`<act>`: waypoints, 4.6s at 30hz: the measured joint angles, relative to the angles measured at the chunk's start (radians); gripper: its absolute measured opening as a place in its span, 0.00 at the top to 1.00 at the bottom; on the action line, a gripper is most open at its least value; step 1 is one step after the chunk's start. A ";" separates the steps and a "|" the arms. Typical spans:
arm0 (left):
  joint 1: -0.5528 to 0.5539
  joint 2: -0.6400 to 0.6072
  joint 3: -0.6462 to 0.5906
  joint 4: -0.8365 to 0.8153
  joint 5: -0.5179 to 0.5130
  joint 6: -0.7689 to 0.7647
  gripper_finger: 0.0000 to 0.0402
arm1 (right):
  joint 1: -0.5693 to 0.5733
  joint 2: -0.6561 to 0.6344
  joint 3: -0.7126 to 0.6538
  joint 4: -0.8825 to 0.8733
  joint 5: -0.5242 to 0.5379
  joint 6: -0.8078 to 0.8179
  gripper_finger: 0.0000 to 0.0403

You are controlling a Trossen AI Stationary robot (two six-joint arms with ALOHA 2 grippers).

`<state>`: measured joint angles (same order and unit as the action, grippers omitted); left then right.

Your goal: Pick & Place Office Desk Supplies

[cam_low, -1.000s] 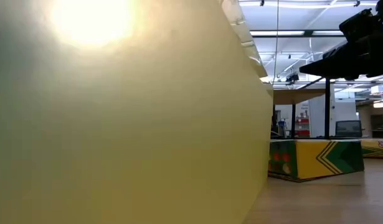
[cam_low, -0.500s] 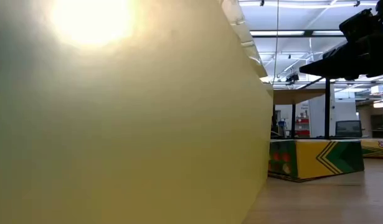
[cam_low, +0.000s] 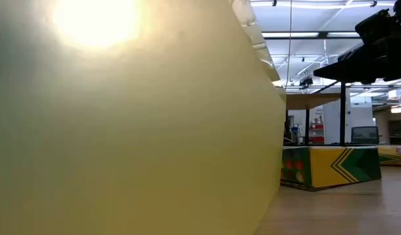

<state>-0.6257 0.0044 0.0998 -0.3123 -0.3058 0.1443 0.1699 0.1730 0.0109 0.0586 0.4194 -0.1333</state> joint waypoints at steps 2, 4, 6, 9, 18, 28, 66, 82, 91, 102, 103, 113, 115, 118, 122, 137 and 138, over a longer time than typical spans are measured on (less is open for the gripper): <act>0.000 0.000 0.000 0.000 0.000 0.000 0.65 | 0.000 0.000 0.000 0.000 0.000 0.001 0.98; 0.000 0.000 0.000 0.000 0.000 0.000 0.65 | 0.000 0.000 0.000 0.000 0.000 0.000 0.98; 0.000 0.000 0.000 0.000 0.000 0.000 0.65 | 0.000 0.000 0.000 0.000 0.000 0.001 0.98; 0.000 0.000 0.000 0.000 0.000 0.000 0.65 | 0.000 0.000 0.000 0.000 0.000 0.001 0.98; 0.000 0.000 0.000 0.000 0.000 0.000 0.65 | 0.000 0.000 0.000 0.014 -0.164 0.239 0.98; 0.000 0.000 0.000 0.000 0.000 0.000 0.65 | 0.001 -0.001 0.000 0.111 -0.710 0.166 0.98; 0.001 0.000 0.000 0.003 -0.008 0.271 0.65 | 0.002 0.006 0.000 -0.011 -0.708 0.306 0.98; 0.006 0.174 0.053 0.284 -0.140 -0.286 0.65 | 0.002 0.006 0.000 -0.011 -0.708 0.306 0.98; 0.015 0.464 0.340 0.104 -0.151 -0.482 0.65 | 0.002 0.006 0.000 -0.011 -0.708 0.306 0.98; 0.240 0.727 0.594 -0.266 -0.232 -0.656 0.65 | 0.002 0.006 0.000 -0.011 -0.708 0.306 0.98; 0.284 0.735 0.594 -0.273 -0.205 -0.683 0.65 | 0.002 0.006 0.000 -0.011 -0.708 0.306 0.98; 0.792 0.746 0.522 -0.158 0.133 -0.730 0.65 | 0.002 0.006 0.000 -0.011 -0.708 0.306 0.98; 0.868 0.761 0.497 -0.132 0.162 -0.729 0.65 | 0.002 0.006 0.000 -0.011 -0.708 0.306 0.98; 0.943 0.790 0.460 -0.123 0.176 -0.756 0.65 | 0.002 0.006 0.000 -0.011 -0.708 0.306 0.98; 0.993 0.827 0.434 -0.107 0.176 -0.865 0.65 | 0.002 0.006 0.000 -0.011 -0.708 0.306 0.98; 0.994 0.994 0.519 -0.280 0.309 -1.038 0.65 | 0.002 0.006 0.000 -0.011 -0.708 0.306 0.98; 0.994 1.008 0.521 -0.285 0.309 -1.048 0.65 | 0.002 0.006 0.000 -0.011 -0.708 0.306 0.98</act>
<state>0.3683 1.0128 0.6211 -0.5969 0.0030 -0.9035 0.1722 0.1795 0.0109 0.0474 -0.2883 0.1727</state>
